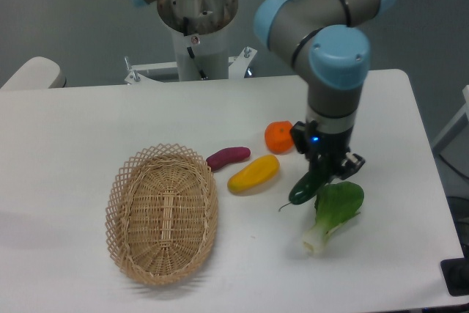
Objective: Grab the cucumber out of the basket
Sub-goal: 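Carry the cucumber away from the basket toward the bok choy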
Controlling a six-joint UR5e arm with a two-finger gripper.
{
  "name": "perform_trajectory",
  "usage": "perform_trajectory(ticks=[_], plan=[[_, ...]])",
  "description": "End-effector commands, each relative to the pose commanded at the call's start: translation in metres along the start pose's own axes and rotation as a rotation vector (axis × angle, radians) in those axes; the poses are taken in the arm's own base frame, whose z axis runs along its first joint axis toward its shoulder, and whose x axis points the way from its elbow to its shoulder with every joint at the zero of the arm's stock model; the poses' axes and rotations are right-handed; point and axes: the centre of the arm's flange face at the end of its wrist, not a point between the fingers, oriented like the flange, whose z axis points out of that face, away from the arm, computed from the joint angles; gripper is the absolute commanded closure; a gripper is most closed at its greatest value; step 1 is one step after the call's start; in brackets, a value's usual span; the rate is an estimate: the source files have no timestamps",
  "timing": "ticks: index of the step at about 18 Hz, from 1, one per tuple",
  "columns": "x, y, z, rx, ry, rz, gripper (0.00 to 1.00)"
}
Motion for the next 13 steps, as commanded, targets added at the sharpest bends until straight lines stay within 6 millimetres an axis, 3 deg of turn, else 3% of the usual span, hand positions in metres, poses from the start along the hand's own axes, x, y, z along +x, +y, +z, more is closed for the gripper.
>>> perform_trajectory(ticks=[13], plan=[[-0.0031,0.0085,-0.0003,-0.002,-0.003,-0.011,0.82]])
